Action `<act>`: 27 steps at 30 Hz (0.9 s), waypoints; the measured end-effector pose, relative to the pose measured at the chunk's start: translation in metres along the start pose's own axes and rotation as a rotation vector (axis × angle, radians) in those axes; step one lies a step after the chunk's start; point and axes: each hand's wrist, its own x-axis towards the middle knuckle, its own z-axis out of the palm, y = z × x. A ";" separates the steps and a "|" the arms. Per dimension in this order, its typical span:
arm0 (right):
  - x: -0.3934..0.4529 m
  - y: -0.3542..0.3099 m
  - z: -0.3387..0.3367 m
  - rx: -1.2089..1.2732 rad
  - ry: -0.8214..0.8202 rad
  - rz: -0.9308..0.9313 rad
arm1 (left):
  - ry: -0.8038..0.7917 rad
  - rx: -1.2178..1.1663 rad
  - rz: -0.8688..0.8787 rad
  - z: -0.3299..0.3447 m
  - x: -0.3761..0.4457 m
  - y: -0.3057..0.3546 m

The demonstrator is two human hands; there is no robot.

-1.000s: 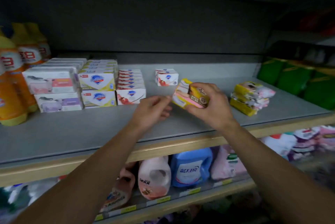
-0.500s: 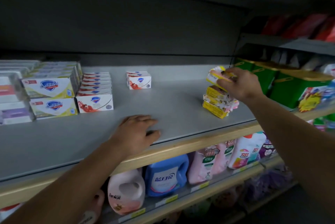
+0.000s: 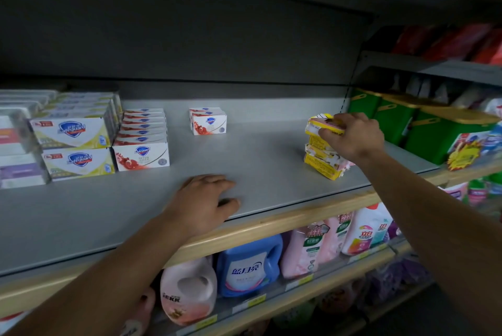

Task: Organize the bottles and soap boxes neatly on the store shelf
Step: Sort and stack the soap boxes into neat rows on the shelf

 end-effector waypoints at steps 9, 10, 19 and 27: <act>-0.010 -0.057 -0.014 0.119 0.159 -0.200 | 0.091 -0.184 0.016 -0.046 -0.003 -0.009; -0.013 -0.069 -0.010 0.155 0.162 -0.245 | 0.163 -0.178 0.002 -0.057 -0.004 -0.015; -0.028 -0.184 0.064 0.374 -0.099 -0.431 | 0.513 0.261 -0.224 -0.128 -0.008 -0.106; 0.019 -0.240 0.140 0.269 -0.178 -0.449 | 0.537 0.391 -0.324 -0.101 -0.015 -0.153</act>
